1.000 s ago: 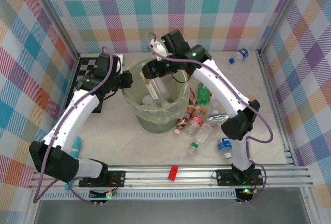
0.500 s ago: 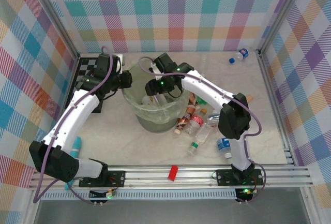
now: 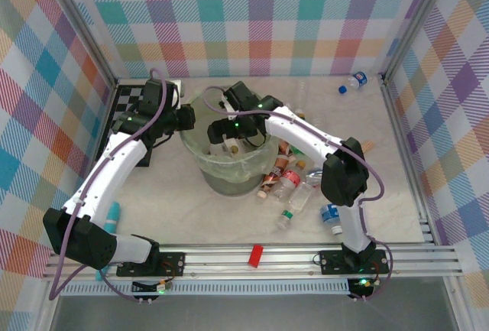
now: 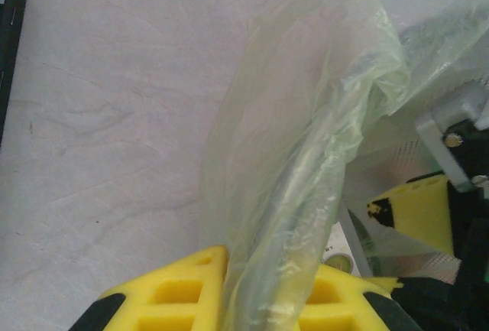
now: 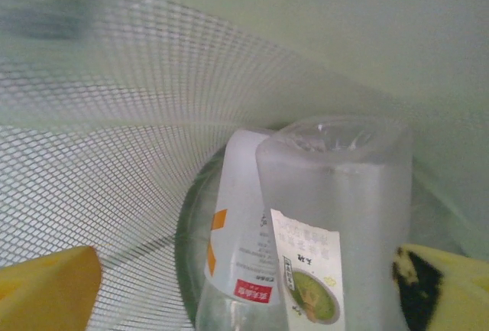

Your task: Put the plastic bottles in the bin

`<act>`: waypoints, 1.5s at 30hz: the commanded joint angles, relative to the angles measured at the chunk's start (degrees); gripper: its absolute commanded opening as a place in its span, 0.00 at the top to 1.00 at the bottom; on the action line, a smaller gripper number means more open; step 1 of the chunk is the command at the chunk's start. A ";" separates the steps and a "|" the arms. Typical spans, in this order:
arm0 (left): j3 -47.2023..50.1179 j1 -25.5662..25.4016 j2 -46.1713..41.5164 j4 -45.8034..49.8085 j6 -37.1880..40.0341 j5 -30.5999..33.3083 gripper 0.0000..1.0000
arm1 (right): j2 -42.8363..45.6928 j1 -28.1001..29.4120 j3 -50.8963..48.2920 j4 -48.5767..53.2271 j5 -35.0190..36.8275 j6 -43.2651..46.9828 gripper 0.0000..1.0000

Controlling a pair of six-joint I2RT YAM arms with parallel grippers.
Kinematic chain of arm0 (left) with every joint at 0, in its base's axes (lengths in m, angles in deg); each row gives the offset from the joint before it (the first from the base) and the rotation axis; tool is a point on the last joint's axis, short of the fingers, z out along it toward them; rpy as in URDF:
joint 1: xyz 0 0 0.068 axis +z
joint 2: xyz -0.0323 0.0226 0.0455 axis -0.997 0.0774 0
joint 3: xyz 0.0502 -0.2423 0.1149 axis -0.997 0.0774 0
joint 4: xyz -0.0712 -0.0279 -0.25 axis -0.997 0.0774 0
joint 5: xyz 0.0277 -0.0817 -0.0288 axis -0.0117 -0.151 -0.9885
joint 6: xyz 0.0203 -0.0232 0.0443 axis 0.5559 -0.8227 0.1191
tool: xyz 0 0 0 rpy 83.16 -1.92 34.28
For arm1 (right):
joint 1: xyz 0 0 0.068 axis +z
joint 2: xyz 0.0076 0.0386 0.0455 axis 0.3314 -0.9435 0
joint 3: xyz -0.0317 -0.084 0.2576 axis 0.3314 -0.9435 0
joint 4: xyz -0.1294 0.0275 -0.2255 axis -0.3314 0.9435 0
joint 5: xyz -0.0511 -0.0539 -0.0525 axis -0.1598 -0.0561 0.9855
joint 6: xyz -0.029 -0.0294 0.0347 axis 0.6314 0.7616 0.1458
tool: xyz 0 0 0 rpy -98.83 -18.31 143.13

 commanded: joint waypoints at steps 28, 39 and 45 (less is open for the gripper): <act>0.95 -0.11 -1.02 0.12 1.57 0.98 1.00 | 21.00 -27.68 -0.96 1.65 -0.91 -0.53 0.00; 3.91 -0.09 -3.39 0.68 1.02 0.79 1.00 | 0.13 -40.11 5.27 -5.05 10.20 -8.86 0.01; 3.62 -0.02 -3.18 1.25 1.20 0.53 1.00 | -14.35 -44.28 18.23 -3.89 13.53 -11.28 0.01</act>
